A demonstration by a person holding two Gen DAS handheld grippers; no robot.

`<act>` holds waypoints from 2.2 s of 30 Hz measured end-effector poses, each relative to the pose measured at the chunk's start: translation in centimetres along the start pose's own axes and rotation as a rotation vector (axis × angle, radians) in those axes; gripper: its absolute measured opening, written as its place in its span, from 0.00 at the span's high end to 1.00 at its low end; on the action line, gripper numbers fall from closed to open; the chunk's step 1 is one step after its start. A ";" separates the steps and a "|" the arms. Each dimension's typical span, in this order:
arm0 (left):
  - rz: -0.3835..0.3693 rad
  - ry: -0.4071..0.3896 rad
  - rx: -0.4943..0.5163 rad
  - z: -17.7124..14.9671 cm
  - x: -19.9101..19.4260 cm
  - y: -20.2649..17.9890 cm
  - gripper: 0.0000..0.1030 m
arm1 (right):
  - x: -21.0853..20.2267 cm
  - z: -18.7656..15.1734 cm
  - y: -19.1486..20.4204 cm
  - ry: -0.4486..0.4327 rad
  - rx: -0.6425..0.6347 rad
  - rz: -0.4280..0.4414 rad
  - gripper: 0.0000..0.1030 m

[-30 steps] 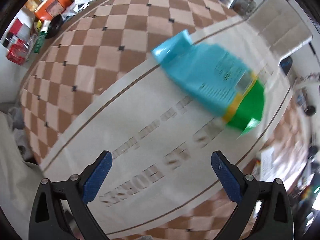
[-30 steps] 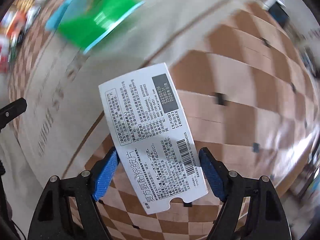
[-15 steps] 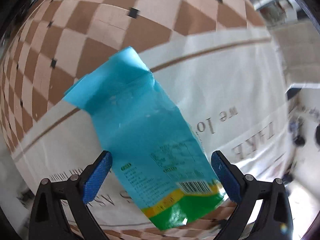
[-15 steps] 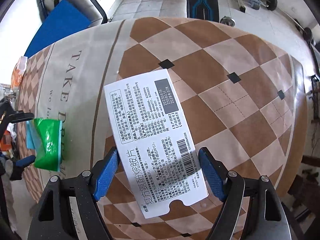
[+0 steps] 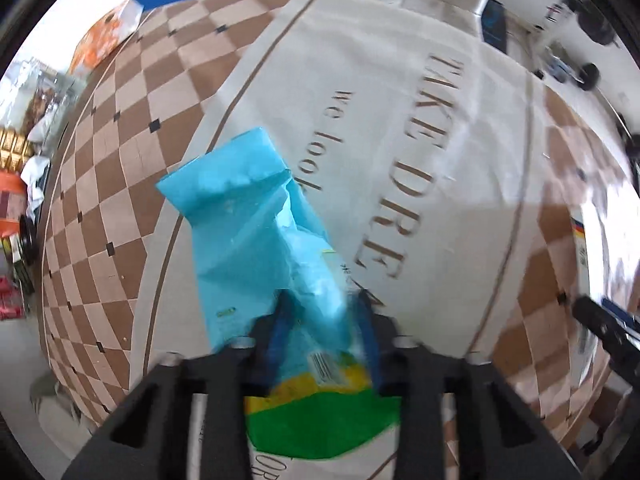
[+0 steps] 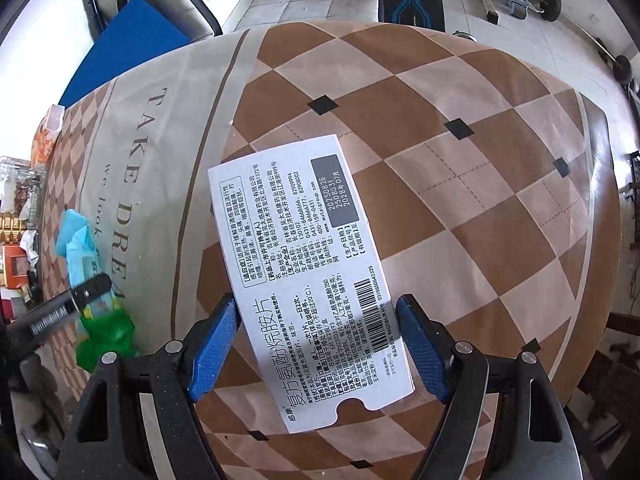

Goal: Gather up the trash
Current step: 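Grasp the blue-green snack bag with the left tool while the right tool grasps the white leaflet, then carry the snack bag and leaflet over the trash bin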

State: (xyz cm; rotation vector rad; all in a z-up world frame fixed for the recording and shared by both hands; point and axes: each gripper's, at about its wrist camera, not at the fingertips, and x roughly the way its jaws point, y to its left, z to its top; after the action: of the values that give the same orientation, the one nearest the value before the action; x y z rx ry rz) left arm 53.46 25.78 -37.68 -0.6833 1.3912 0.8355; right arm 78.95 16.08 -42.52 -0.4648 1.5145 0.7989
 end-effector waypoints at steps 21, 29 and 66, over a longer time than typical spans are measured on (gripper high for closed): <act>-0.013 -0.251 -0.028 -11.7 -9.6 5.0 0.90 | -5.9 -9.6 4.7 -0.040 -0.054 0.076 0.81; 0.105 -0.215 -0.138 -12.7 -5.2 6.1 0.90 | -3.0 -8.7 2.8 -0.074 -0.035 -0.100 0.20; -0.221 -0.275 -0.120 -43.8 -15.2 17.4 0.90 | -12.8 -49.8 13.0 -0.133 -0.153 0.202 0.29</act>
State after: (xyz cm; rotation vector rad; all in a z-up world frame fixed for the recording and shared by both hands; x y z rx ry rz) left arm 14.74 -2.34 -24.87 -0.7678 1.0052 0.8073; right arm 36.68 -13.08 -29.42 -0.3665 1.3969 1.0883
